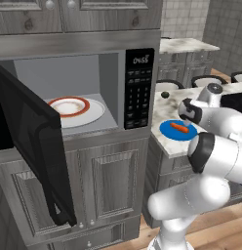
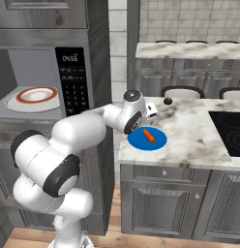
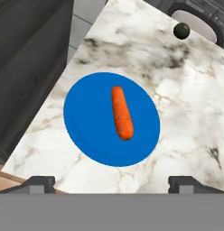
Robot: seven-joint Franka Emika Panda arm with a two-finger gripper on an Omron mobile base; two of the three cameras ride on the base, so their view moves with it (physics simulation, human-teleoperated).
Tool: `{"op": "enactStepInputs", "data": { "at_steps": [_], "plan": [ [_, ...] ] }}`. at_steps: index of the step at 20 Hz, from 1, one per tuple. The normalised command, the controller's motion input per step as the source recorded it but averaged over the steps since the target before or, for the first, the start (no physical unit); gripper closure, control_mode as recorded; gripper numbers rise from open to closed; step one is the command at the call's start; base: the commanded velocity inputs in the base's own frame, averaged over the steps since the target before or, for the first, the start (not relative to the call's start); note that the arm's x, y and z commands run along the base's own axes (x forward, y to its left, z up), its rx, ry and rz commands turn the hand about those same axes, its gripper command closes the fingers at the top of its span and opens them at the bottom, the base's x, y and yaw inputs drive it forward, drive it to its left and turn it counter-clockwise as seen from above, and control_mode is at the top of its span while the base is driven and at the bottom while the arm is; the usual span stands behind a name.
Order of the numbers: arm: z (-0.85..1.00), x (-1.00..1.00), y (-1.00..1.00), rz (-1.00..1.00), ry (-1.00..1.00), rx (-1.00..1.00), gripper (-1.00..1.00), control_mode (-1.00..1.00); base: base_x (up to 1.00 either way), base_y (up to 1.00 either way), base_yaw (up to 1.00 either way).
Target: Pick the carrot from the counter and place it in the microwave. Then turn on the microwave.
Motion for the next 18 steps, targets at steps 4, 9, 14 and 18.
{"op": "enactStepInputs", "data": {
  "at_steps": [4, 9, 14, 18],
  "plan": [
    [-0.16, 0.11, -0.04, 0.0, 0.0, 0.0, -1.0, -1.0, 0.0, 0.0, 0.0],
    [-0.2, 0.08, -0.03, 0.0, 0.0, 0.0, -1.0, -1.0, 0.0, 0.0, 0.0],
    [-0.22, 0.06, 0.0, 0.01, -0.01, 0.0, -1.0, -1.0, 0.0, 0.0, 0.0],
    [-0.16, 0.02, 0.0, 0.02, -0.04, 0.0, -1.0, -1.0, 0.0, 0.0, 0.0]
  ]
}}
